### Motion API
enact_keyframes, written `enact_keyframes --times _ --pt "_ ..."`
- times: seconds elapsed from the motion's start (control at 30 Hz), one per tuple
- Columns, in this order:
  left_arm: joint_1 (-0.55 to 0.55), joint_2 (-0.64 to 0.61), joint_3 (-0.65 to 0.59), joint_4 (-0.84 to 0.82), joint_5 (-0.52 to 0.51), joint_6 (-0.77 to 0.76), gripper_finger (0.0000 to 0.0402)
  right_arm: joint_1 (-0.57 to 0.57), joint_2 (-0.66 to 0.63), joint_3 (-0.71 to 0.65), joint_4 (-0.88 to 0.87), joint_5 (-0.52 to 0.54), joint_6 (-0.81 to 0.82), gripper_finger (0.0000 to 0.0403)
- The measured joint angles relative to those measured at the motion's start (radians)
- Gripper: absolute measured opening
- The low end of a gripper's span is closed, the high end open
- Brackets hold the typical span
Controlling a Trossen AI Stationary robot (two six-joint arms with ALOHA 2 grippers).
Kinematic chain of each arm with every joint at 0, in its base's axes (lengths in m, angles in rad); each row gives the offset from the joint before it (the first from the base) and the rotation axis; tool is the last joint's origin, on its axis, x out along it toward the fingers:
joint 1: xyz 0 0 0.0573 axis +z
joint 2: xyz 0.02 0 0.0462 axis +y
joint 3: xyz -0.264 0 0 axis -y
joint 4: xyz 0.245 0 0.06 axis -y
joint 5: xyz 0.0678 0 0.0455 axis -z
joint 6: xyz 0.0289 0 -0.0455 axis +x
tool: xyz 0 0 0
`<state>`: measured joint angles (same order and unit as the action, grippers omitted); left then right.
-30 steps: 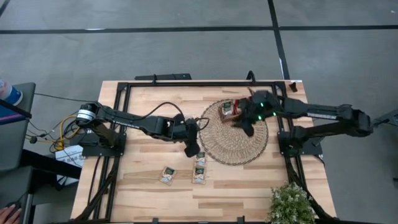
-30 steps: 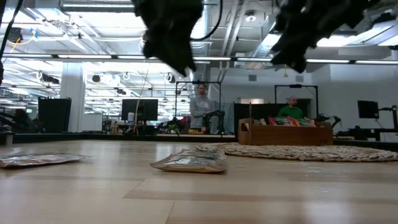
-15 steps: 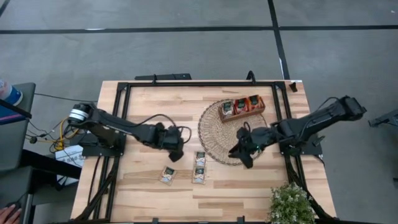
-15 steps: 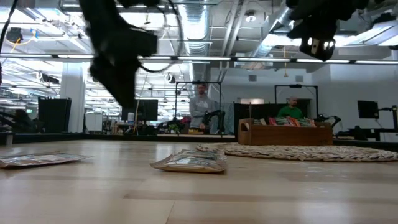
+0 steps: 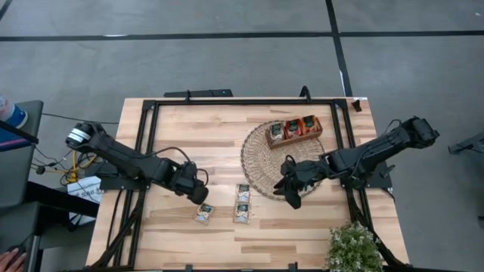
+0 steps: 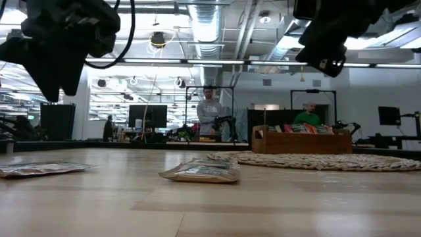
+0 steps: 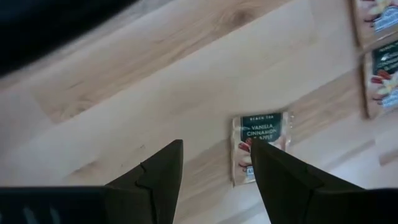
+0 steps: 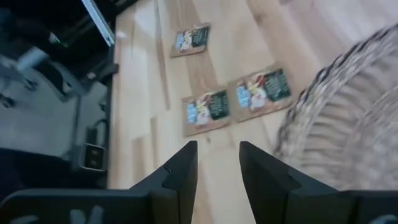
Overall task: Pick & Place Tea
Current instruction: Put the brown tea pack into the left compartment of the brown organizer
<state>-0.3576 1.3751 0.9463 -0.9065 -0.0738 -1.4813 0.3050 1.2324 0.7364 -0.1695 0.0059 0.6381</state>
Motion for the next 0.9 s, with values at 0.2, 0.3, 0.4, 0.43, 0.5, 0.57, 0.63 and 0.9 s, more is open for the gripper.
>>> enact_keyframes --times 0.2,0.3,0.4,0.43,0.5,0.57,0.63,0.9 --pt "-0.032 0.027 0.000 0.011 -0.030 -0.049 0.0182 -0.031 -0.076 0.001 -0.116 0.087 -0.155 0.0111" --pt "-0.044 0.030 0.000 0.027 -0.040 -0.093 0.0182 -0.076 -0.169 0.001 -0.203 0.100 -0.222 0.0111" --pt "-0.051 0.031 0.000 0.067 -0.043 -0.137 0.0182 -0.119 -0.289 -0.027 -0.223 0.101 -0.290 0.0111" --pt "-0.051 0.031 0.000 0.082 -0.042 -0.158 0.0182 -0.134 -0.333 -0.051 -0.224 0.100 -0.302 0.0111" --pt "-0.051 0.031 0.000 0.109 -0.037 -0.201 0.0182 -0.157 -0.421 -0.104 -0.208 0.101 -0.306 0.0111" --pt "-0.051 0.031 0.000 0.129 -0.036 -0.239 0.0182 -0.171 -0.516 -0.176 -0.178 0.102 -0.301 0.0111" --pt "-0.051 0.031 0.000 0.133 -0.035 -0.275 0.0182 -0.182 -0.605 -0.249 -0.135 0.102 -0.271 0.0111" --pt "-0.051 0.110 0.000 0.190 0.067 -0.411 0.0182 -0.155 -0.910 -0.404 -0.084 0.133 -0.211 0.0110"
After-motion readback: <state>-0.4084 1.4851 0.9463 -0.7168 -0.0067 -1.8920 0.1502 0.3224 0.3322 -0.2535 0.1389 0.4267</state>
